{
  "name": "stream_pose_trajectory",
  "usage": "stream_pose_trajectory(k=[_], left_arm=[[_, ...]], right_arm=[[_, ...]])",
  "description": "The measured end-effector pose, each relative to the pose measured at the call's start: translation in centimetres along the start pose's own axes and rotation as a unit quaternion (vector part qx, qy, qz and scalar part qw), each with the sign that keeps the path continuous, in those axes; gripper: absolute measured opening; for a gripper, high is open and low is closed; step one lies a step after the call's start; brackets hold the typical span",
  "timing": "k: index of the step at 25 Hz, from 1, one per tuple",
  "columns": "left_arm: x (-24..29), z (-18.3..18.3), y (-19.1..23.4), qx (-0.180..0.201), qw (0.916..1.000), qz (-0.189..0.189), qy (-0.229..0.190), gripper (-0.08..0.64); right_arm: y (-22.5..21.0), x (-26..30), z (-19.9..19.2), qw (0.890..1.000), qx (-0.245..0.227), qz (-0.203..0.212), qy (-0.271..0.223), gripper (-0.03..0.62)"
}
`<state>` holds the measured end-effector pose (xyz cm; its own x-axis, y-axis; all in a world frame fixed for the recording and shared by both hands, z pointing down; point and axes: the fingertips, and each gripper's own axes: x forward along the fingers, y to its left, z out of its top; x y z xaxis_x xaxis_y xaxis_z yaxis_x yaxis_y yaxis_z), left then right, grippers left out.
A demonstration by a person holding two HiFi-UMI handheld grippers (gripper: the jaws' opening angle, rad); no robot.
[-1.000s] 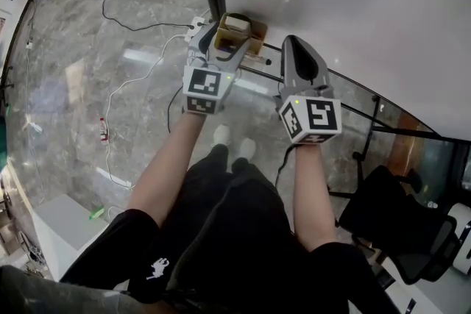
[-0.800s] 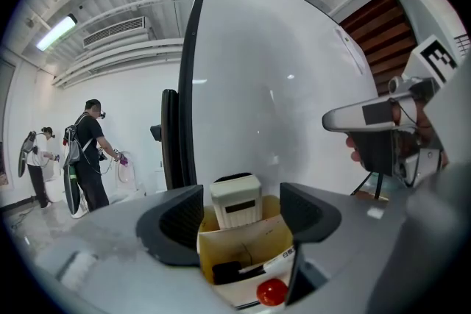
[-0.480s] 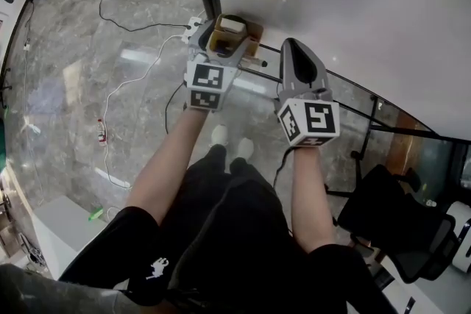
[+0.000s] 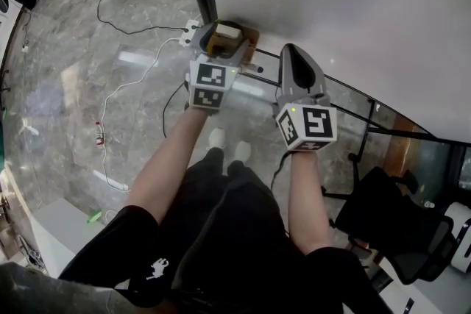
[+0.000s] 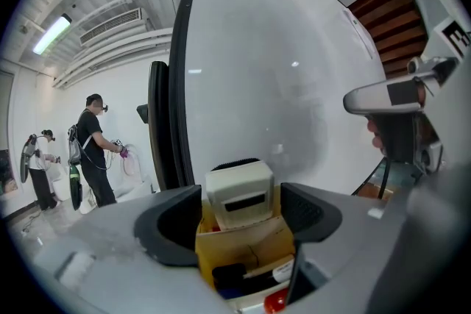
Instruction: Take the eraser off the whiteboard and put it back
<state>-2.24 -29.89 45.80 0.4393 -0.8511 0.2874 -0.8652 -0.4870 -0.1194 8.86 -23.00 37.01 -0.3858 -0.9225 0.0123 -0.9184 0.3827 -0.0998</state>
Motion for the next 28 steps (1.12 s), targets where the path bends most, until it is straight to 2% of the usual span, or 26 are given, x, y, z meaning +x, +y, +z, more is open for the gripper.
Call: stream_pose_trajectory(k=[10,28], left_arm=[[0.6,-0.4,0.3,0.019,0.9996,0.016,0.015,0.315],[-0.6,0.6,0.6,0.006,0.9999,0.008,-0.007,0.281]], right_arm=[[-0.4,0.3,-0.3,1.000,-0.005,-0.004,0.002,0.009],[-0.3,-0.3,0.3,1.000,0.001,-0.010,-0.003,0.009]])
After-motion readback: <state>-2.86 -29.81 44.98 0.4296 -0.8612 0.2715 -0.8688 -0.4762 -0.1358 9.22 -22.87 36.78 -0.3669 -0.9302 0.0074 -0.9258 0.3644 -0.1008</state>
